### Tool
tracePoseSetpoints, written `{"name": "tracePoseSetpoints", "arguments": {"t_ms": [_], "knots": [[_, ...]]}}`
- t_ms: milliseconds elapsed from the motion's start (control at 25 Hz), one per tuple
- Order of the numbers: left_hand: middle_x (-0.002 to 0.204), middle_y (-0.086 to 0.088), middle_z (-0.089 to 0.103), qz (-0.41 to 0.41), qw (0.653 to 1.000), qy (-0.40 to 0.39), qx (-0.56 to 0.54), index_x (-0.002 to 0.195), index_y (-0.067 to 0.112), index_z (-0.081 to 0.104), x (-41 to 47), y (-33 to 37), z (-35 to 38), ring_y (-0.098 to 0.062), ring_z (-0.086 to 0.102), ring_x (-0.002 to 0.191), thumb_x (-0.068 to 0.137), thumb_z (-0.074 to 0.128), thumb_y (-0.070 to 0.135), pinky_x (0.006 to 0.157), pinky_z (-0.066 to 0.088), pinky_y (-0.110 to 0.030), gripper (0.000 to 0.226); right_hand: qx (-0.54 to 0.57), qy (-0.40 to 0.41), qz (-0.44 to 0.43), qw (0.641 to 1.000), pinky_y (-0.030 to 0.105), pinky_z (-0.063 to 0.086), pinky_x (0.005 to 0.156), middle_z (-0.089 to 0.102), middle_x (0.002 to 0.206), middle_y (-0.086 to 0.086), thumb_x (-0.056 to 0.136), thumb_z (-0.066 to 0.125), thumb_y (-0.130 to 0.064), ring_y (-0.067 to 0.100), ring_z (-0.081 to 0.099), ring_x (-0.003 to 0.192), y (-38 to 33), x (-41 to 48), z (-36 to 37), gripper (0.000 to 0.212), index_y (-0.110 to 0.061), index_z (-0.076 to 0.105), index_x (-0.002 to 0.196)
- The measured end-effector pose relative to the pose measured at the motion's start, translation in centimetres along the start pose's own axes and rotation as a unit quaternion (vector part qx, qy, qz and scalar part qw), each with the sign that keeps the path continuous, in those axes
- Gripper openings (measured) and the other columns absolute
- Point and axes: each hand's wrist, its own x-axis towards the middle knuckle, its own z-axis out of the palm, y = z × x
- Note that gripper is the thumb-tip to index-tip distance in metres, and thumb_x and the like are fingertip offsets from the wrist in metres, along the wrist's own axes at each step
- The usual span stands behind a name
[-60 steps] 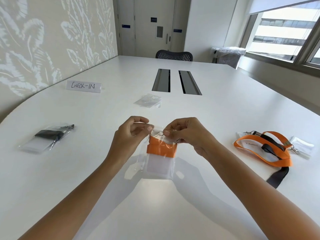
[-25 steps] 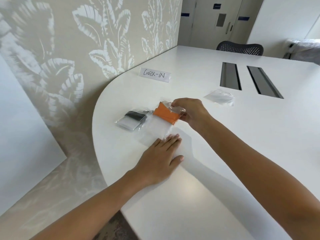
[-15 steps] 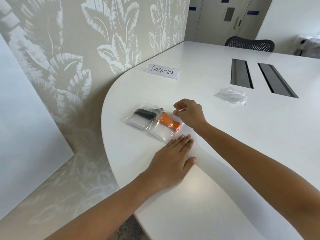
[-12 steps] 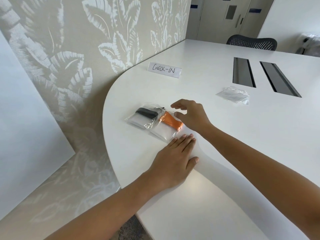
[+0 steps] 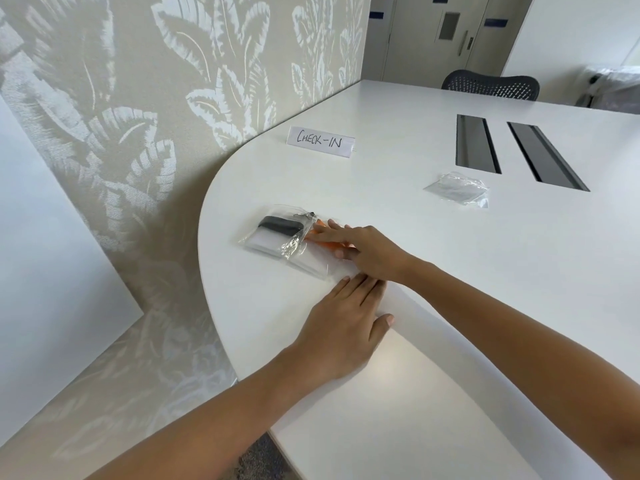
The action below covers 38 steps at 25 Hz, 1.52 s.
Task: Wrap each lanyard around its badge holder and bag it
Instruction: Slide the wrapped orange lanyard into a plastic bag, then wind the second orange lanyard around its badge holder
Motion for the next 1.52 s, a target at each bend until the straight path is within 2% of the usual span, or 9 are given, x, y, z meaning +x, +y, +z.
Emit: {"name": "tracePoseSetpoints", "arguments": {"t_ms": [200,360,480,680,760,920,1200,1320,1520], "knots": [[0.161,0.000,0.014,-0.003,1.000,-0.004,0.012,0.153,0.013,0.013,0.1,-0.4,0.1,-0.010,0.006,0.148,0.103,0.025,0.041,0.118,-0.005,-0.022,0.059,-0.023,0.162,-0.020,0.986,0.005,0.031,0.104,0.065,0.129,0.003,0.094,0.053,0.007,0.012,0.049,0.133,0.0,-1.6,-0.6,0.034,-0.010,0.069,0.119],[0.162,0.002,0.010,-0.001,1.000,-0.005,-0.002,0.153,0.015,0.014,0.3,-0.3,0.1,-0.009,0.005,0.148,0.103,0.027,0.040,0.116,-0.006,-0.020,0.058,-0.093,0.261,-0.052,0.960,0.006,0.041,0.090,0.074,0.106,-0.001,0.091,0.061,0.002,0.012,0.067,0.104,-0.4,-4.6,-1.5,0.023,-0.011,0.074,0.104],[0.161,0.000,0.014,0.006,1.000,-0.013,0.002,0.153,0.013,0.017,0.5,-0.2,-0.2,-0.010,0.009,0.147,0.103,0.028,0.039,0.117,-0.002,-0.021,0.057,-0.133,0.300,-0.061,0.943,0.006,0.043,0.081,0.074,0.095,-0.002,0.090,0.064,0.001,0.008,0.066,0.088,-0.5,-7.7,-1.9,0.019,-0.011,0.074,0.099],[0.150,-0.001,0.033,0.016,1.000,-0.006,-0.018,0.148,0.014,0.027,2.0,1.1,-0.8,-0.015,0.029,0.138,0.102,0.032,0.031,0.111,0.020,-0.023,0.049,-0.185,0.342,-0.018,0.921,0.024,0.051,0.076,0.072,0.090,0.002,0.088,0.064,0.005,0.017,0.067,0.083,0.6,-14.1,-2.7,0.018,-0.008,0.074,0.095],[0.151,0.001,0.032,0.036,0.999,-0.010,-0.036,0.149,0.014,0.027,2.9,2.8,-0.5,-0.014,0.028,0.139,0.102,0.032,0.028,0.112,0.018,-0.023,0.049,-0.200,0.359,0.008,0.912,0.022,0.050,0.075,0.072,0.090,0.001,0.088,0.065,0.005,0.017,0.068,0.082,1.2,-17.1,-3.6,0.017,-0.008,0.074,0.095],[0.154,0.003,0.028,0.083,0.995,-0.019,-0.053,0.149,0.014,0.026,4.9,7.7,0.7,-0.013,0.023,0.142,0.103,0.031,0.028,0.114,0.014,-0.021,0.049,-0.227,0.388,0.064,0.891,0.002,0.037,0.070,0.072,0.090,-0.002,0.087,0.067,0.005,0.005,0.060,0.075,2.5,-23.7,-5.5,0.019,-0.011,0.074,0.093],[0.154,0.003,0.029,0.138,0.985,-0.033,-0.101,0.148,0.016,0.029,8.6,18.6,4.1,-0.012,0.024,0.142,0.103,0.031,0.030,0.115,0.013,-0.021,0.048,-0.248,0.427,0.134,0.859,0.006,0.043,0.075,0.071,0.087,-0.005,0.085,0.069,0.004,0.004,0.060,0.076,4.9,-35.1,-9.2,0.019,-0.013,0.074,0.093],[0.156,0.001,0.027,0.148,0.981,-0.051,-0.115,0.149,0.016,0.029,9.9,22.7,5.8,-0.012,0.022,0.143,0.103,0.031,0.032,0.116,0.011,-0.023,0.048,-0.244,0.441,0.148,0.851,0.015,0.050,0.077,0.072,0.089,-0.002,0.084,0.069,0.006,0.012,0.065,0.079,6.0,-39.2,-10.4,0.020,-0.010,0.075,0.094],[0.159,0.002,0.021,0.140,0.976,-0.087,-0.142,0.150,0.017,0.027,12.8,28.2,8.8,-0.009,0.014,0.146,0.103,0.030,0.038,0.117,0.006,-0.026,0.051,-0.221,0.477,0.208,0.825,0.003,0.042,0.075,0.067,0.093,-0.009,0.080,0.068,0.010,0.008,0.062,0.077,8.7,-45.5,-12.8,0.025,-0.009,0.074,0.095]]}}
